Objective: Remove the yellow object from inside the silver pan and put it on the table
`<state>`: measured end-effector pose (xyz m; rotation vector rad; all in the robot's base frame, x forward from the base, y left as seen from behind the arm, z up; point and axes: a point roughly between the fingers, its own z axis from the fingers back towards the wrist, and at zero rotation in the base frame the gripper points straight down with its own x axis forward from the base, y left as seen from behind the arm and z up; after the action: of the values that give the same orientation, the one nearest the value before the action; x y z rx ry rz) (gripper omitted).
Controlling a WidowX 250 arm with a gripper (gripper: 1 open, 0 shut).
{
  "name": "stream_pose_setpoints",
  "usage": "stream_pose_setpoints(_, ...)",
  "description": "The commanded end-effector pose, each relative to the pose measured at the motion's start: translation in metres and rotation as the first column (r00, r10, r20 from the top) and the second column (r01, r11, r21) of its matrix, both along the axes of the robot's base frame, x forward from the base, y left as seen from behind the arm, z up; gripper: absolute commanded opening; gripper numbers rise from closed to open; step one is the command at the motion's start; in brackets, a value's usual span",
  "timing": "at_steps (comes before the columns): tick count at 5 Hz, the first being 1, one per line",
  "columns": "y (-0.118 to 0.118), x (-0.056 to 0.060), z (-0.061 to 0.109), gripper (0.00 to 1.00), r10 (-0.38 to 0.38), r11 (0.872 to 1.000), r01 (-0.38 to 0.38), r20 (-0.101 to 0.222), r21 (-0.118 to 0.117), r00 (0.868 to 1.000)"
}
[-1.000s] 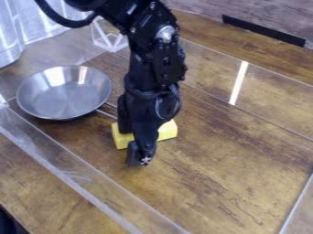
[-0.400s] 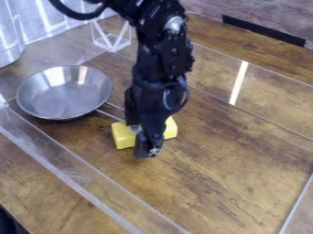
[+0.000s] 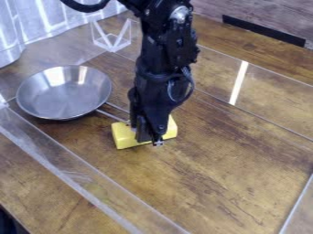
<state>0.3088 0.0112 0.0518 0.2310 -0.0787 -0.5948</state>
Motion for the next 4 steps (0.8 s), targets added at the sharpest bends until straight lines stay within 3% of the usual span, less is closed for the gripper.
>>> stream_pose_setpoints(1,-0.001,0.011,0.030,0.00,-0.006,1.000,0.006,0.089,-0.001,0.996)
stream_pose_setpoints(4,0.003,0.012,0.041,0.00,-0.014,1.000,0.014,0.109,0.003,0.994)
